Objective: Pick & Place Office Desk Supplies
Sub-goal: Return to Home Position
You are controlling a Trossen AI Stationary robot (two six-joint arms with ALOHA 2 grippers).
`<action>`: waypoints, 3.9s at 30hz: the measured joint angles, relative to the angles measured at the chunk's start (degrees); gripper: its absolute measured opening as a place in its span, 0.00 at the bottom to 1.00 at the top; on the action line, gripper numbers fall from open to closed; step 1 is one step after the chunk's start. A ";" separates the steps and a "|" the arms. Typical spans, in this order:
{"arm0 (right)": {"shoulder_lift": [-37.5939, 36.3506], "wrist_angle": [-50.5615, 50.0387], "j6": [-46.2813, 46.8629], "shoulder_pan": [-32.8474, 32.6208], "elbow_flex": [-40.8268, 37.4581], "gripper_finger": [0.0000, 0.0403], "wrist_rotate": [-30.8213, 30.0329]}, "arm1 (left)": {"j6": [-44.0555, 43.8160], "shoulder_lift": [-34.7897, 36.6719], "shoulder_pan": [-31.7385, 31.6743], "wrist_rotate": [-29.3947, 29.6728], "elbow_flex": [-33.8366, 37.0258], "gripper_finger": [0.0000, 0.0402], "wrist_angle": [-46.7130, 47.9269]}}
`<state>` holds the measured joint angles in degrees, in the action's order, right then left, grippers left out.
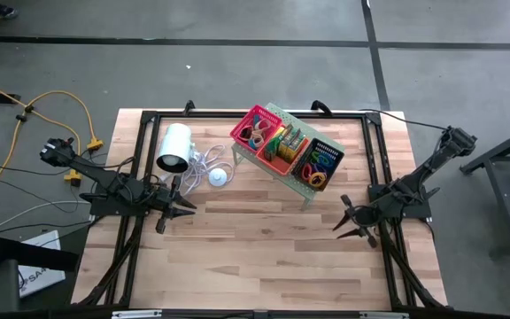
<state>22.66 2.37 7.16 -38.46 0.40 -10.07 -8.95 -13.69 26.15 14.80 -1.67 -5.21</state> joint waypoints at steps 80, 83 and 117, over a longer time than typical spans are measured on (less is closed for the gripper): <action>-2.45 0.02 -3.96 4.74 -0.09 0.26 -0.22 | 8.28 0.00 -0.04 0.01 -0.02 0.17 -1.03; -2.45 0.02 -3.96 4.73 -0.09 0.26 -0.23 | 8.26 -0.02 -0.05 -0.59 -0.02 0.17 0.55; -2.45 0.05 -3.96 4.72 -0.07 0.26 -0.21 | 4.22 -0.35 0.00 -7.52 1.27 0.17 3.71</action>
<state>20.21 2.42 3.20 -33.74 0.34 -10.28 -4.73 -14.05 26.15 7.27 -0.40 -1.50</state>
